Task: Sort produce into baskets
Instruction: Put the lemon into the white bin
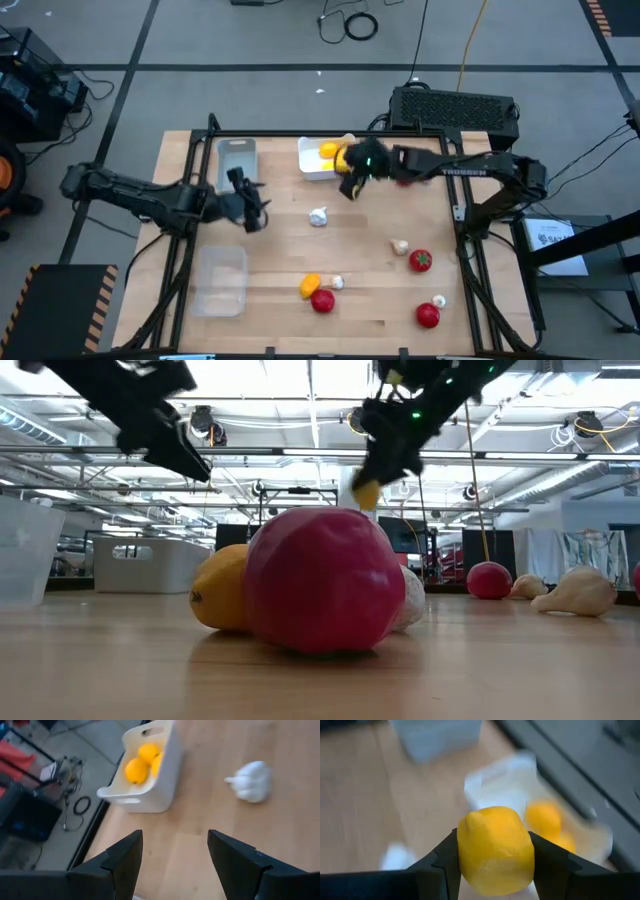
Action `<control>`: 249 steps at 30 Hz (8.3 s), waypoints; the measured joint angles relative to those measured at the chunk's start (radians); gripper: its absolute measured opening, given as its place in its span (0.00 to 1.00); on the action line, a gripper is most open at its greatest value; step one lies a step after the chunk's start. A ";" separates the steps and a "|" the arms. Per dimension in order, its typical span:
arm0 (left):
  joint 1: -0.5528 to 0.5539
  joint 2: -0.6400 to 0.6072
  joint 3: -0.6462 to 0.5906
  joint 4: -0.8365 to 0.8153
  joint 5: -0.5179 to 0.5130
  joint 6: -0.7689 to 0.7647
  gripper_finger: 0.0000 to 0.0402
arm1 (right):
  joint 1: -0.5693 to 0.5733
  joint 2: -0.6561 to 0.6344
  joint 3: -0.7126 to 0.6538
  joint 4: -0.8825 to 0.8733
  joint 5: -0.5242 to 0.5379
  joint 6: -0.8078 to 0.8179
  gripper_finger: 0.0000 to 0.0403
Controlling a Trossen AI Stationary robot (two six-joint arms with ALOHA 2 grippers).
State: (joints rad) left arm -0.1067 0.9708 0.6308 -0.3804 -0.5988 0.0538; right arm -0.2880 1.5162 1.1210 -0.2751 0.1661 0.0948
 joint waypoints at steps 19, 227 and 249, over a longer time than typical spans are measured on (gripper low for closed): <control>0.412 -0.007 0.000 0.254 0.287 0.068 0.58 | -0.244 0.277 0.000 0.407 -0.322 -0.092 0.43; -0.227 1.098 0.677 0.096 0.336 -0.536 0.72 | 0.637 0.270 0.033 -0.620 0.435 0.488 0.72; -0.124 0.807 0.677 -0.245 0.077 -0.507 0.55 | 0.637 0.270 0.033 -0.622 0.439 0.485 0.72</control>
State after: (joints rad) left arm -0.2304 1.7782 1.3079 -0.6252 -0.5221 -0.4533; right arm 0.3492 1.7859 1.1538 -0.8976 0.6052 0.5802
